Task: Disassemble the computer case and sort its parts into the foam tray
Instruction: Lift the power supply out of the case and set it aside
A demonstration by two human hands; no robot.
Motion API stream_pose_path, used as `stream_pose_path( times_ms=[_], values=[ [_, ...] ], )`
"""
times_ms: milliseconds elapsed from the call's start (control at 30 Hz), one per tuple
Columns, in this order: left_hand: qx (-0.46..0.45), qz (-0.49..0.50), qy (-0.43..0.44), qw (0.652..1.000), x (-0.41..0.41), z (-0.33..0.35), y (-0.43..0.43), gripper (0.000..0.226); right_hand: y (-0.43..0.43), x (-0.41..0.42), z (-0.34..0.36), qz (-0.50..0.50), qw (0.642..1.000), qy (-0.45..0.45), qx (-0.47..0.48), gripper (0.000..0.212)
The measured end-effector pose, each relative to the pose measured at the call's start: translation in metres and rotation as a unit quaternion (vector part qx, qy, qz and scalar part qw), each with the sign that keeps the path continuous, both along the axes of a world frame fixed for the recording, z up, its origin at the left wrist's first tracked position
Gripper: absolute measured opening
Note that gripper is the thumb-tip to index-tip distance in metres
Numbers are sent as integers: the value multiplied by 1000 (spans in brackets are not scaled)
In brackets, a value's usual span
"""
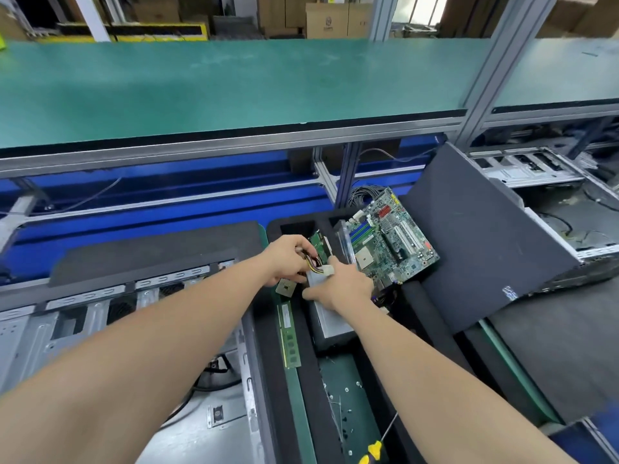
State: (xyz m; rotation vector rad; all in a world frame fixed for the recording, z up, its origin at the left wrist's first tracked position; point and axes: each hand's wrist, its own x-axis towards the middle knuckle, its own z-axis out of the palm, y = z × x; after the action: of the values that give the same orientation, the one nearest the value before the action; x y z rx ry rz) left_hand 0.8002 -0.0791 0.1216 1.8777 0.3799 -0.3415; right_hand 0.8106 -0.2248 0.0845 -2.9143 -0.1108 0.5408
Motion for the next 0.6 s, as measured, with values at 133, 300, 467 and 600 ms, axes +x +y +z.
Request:
stream_pose_path(
  times_ms=[133,300,467,600],
  values=[
    [60,-10,24,998,0,-10,4,28,-2,1,-12,-11,1000,5,3,79],
    [113,-22,31,993,0,-14,7,42,-8,0,-17,2,1000,-2,14,98],
    [199,-16,57,978,-4,-9,1,47,-18,-4,-8,20,996,43,76,108],
    [300,-75,112,944,-11,-12,-12,43,-24,-12,-2,43,992,49,108,106]
  ],
)
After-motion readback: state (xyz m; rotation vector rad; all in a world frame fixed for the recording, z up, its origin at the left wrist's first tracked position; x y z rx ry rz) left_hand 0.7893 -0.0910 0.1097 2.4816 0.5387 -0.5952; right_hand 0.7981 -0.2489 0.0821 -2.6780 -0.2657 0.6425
